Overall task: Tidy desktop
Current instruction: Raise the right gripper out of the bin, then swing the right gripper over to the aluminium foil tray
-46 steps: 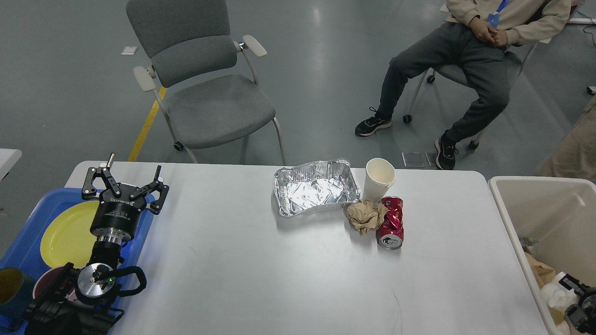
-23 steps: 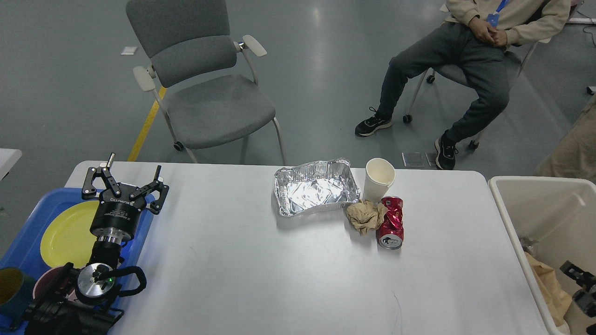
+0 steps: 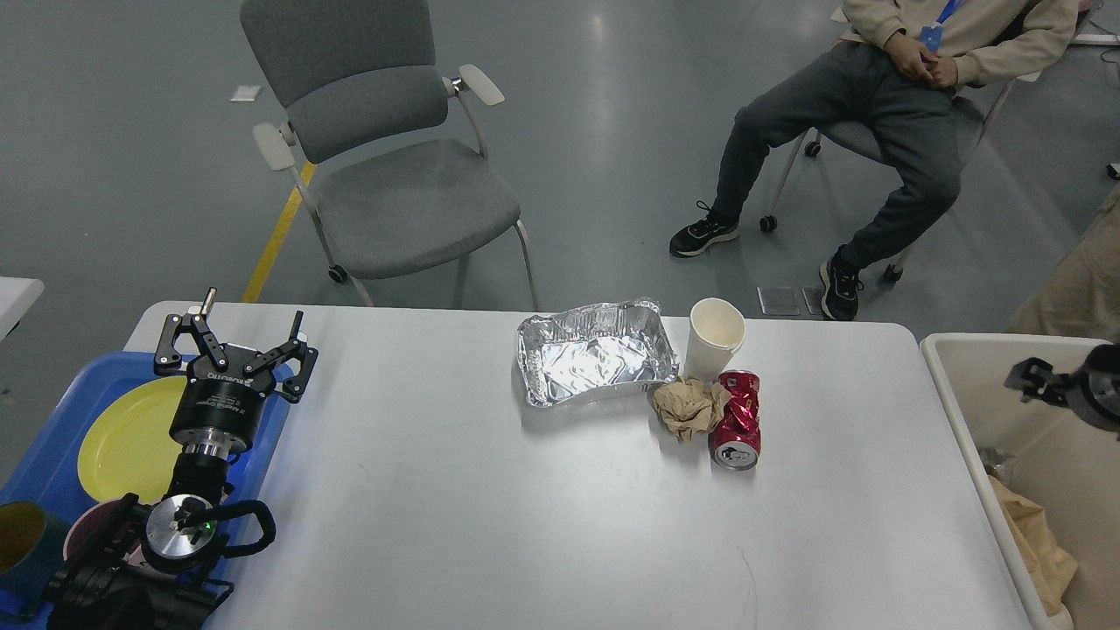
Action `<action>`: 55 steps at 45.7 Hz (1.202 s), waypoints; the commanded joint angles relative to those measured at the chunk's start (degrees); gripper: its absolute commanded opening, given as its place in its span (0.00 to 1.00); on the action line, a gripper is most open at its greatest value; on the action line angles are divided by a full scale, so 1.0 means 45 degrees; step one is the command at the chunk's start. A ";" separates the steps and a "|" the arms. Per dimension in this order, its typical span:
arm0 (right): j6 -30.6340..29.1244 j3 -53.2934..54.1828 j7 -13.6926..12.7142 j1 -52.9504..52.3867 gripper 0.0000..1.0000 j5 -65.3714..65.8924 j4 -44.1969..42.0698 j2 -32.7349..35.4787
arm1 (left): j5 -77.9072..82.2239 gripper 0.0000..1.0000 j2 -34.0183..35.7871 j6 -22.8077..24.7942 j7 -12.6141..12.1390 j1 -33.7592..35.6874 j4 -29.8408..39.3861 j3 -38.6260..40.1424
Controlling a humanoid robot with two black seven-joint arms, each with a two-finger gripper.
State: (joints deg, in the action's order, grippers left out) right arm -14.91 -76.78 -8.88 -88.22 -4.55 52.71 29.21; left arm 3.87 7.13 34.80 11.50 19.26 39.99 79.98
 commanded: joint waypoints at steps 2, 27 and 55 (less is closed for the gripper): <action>-0.1938 -0.1276 0.0002 -0.3809 1.00 -0.0005 0.2561 -0.1352 | 0.0000 0.96 -0.0002 0.0001 -0.0017 -0.0003 0.0000 -0.0001; -0.7332 0.2022 0.0002 -1.1352 1.00 -0.0044 0.8793 -0.3816 | 0.0000 0.96 0.0017 0.0001 0.0002 -0.0003 0.0000 -0.0001; -0.6844 0.2746 0.0119 -1.0630 1.00 -0.0279 0.8638 -0.4226 | 0.0000 0.96 -0.0003 0.0001 0.0002 -0.0003 0.0000 -0.0001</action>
State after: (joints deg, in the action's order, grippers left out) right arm -46.12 -65.18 -8.51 -136.84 -5.53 92.40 10.20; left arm 3.87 7.14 34.80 11.52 19.24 39.99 79.99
